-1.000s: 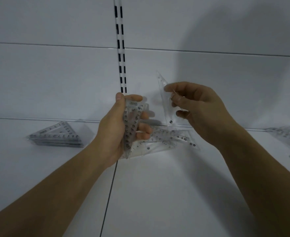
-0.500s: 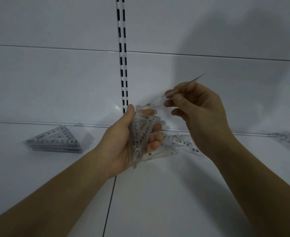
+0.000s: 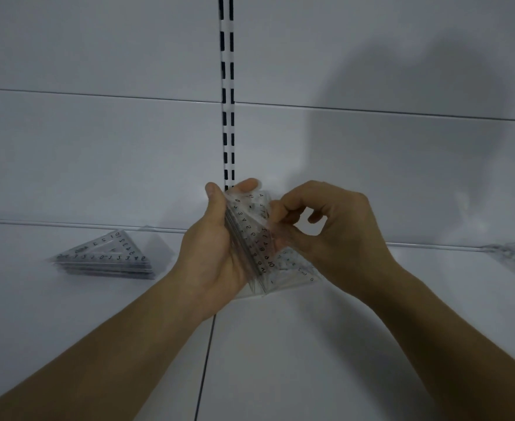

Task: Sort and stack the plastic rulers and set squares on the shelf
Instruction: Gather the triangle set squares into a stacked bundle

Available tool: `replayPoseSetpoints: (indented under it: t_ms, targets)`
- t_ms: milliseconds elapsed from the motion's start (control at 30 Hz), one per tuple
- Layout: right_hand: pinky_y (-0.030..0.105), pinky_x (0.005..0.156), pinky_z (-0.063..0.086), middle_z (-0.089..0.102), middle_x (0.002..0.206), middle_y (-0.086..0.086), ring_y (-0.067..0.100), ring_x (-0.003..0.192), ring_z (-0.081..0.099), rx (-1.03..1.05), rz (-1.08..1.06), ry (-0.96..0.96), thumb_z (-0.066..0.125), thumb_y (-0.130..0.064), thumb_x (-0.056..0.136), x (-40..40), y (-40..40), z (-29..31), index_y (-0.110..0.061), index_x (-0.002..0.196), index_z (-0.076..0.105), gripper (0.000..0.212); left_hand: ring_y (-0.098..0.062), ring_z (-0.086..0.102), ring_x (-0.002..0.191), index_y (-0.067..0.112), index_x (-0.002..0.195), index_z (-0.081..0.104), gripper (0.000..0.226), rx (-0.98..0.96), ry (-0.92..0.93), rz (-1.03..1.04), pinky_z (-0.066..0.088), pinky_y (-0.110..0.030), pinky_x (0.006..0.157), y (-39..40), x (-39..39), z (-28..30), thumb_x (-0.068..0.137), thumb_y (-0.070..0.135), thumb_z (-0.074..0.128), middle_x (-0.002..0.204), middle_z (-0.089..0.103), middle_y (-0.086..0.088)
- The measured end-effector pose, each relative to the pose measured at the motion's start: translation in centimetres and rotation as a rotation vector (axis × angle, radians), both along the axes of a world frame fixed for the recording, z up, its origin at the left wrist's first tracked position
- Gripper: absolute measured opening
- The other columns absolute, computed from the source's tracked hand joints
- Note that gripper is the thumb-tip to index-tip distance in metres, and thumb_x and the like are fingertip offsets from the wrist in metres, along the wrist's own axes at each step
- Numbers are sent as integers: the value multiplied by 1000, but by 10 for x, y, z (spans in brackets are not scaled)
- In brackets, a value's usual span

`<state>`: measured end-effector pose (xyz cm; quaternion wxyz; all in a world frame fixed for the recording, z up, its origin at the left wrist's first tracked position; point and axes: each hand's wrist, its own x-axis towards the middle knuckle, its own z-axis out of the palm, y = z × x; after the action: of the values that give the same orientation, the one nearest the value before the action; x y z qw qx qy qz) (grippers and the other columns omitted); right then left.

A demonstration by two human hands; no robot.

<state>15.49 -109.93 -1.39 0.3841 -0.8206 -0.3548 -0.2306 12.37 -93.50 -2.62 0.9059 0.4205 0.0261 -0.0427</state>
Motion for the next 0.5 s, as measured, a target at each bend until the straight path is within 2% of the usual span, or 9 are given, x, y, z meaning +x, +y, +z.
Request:
replayPoseSetpoints:
  t_ms: [100, 233, 300, 367, 433, 500]
  targets:
    - [11, 77, 45, 73, 92, -14, 8, 90, 65, -97, 71, 49, 79, -6, 79, -1, 1, 0, -31, 93, 76, 29, -30, 70, 100, 21, 129, 63, 57, 65, -26, 18, 61, -43, 79, 1, 1, -2, 99, 57, 31, 119, 69, -19]
    - [18, 74, 51, 66, 107, -17, 8, 97, 62, -22, 43, 144, 76, -23, 87, -2, 3, -3, -31, 115, 65, 31, -24, 64, 81, 19, 129, 62, 56, 43, -52, 55, 59, -35, 65, 4, 1, 1, 100, 56, 31, 105, 72, -14]
    - [22, 72, 55, 64, 105, -17, 8, 94, 63, 49, 2, 209, 70, -26, 91, 0, 2, -1, -31, 119, 60, 30, -17, 58, 64, 19, 126, 61, 56, 4, -64, 80, 57, -30, 57, 6, 1, 4, 101, 57, 30, 95, 69, -12]
    - [19, 69, 52, 65, 96, -14, 7, 88, 63, 63, -49, 244, 63, -23, 95, 4, -6, 3, -27, 114, 62, 19, -12, 50, 52, 22, 125, 61, 57, 56, -78, 124, 46, -21, 44, 9, 2, 5, 99, 61, 29, 91, 68, -10]
    - [17, 71, 45, 65, 93, -15, 4, 85, 61, -163, -98, 278, 65, -33, 94, 9, -16, 5, -29, 110, 66, 17, -11, 46, 48, 24, 121, 62, 58, 159, -94, 175, 38, -19, 39, 11, 5, 6, 97, 64, 29, 91, 70, -7]
    - [23, 81, 44, 64, 105, -16, 3, 93, 57, -486, -95, 359, 70, -50, 86, 10, -19, 3, -32, 115, 67, 35, -11, 43, 46, 24, 119, 63, 59, 227, -119, 217, 36, -18, 38, 12, 7, 6, 97, 65, 27, 90, 71, -6]
